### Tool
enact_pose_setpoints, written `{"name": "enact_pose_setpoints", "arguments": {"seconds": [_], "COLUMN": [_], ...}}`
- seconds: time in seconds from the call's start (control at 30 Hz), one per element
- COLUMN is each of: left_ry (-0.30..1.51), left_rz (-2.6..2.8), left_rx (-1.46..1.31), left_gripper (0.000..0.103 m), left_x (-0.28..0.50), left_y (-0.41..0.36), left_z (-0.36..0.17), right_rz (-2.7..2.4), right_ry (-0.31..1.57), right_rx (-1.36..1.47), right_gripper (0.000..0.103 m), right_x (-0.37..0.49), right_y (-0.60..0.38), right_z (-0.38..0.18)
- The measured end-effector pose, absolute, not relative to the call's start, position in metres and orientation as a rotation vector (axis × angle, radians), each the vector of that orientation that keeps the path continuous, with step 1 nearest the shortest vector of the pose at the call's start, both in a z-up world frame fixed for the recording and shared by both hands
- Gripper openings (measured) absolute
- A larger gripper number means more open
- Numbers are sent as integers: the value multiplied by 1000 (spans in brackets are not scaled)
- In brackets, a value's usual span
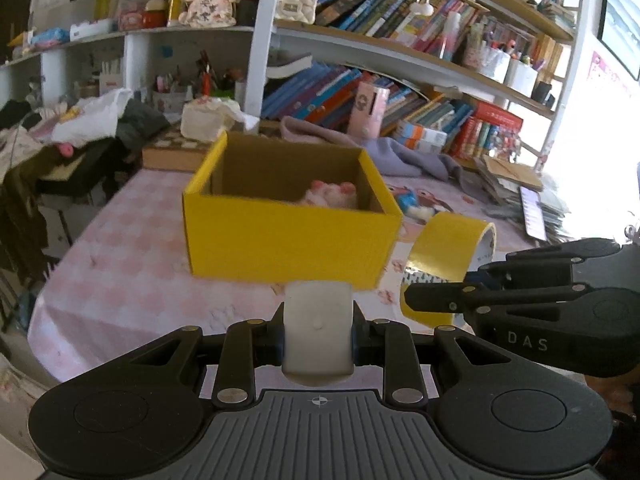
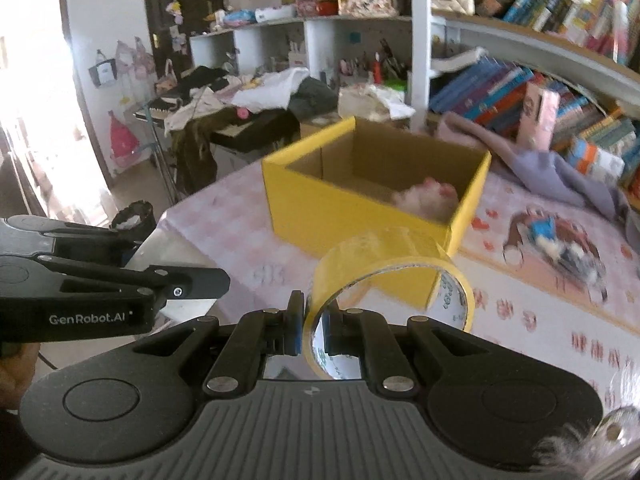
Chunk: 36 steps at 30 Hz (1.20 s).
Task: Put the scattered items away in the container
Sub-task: 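Lift the white cylinder and yellow tape roll and carry them toward the box, then lower both tools into the yellow box and open them to release the items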
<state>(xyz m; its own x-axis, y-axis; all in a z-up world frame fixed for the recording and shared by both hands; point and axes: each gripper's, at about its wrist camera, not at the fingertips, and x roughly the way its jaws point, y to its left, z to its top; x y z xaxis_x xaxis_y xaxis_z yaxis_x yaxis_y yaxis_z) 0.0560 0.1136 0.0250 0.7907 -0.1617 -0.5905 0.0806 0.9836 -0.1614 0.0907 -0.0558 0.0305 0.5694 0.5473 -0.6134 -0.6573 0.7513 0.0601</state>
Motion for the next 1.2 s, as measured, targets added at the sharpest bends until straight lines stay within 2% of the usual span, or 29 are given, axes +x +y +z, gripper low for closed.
{"name": "enact_pose_setpoints", "arguments": {"seconds": [0.27, 0.43, 0.53, 0.67, 0.93, 1.17, 1.2], "left_ry": [596, 568, 575, 628, 776, 880, 880], "left_rz": [-114, -99, -89, -99, -149, -138, -133], "left_rx": [-77, -42, -53, -36, 188, 226, 232], "left_gripper": [26, 26, 26, 26, 26, 28, 28], "left_x": [127, 177, 208, 255, 341, 366, 367], "left_y": [131, 140, 147, 153, 144, 142, 142], "left_z": [39, 46, 42, 33, 5, -24, -24], "right_rz": [743, 738, 741, 783, 909, 939, 947], "right_ry": [532, 562, 569, 582, 680, 764, 771], "right_rx": [-207, -118, -162, -245, -584, -696, -696], "right_gripper": [9, 9, 9, 9, 10, 10, 13], "right_x": [146, 206, 237, 278, 353, 375, 377], "right_y": [-40, -33, -20, -2, 55, 79, 81], "right_z": [47, 55, 53, 44, 3, -31, -33]}}
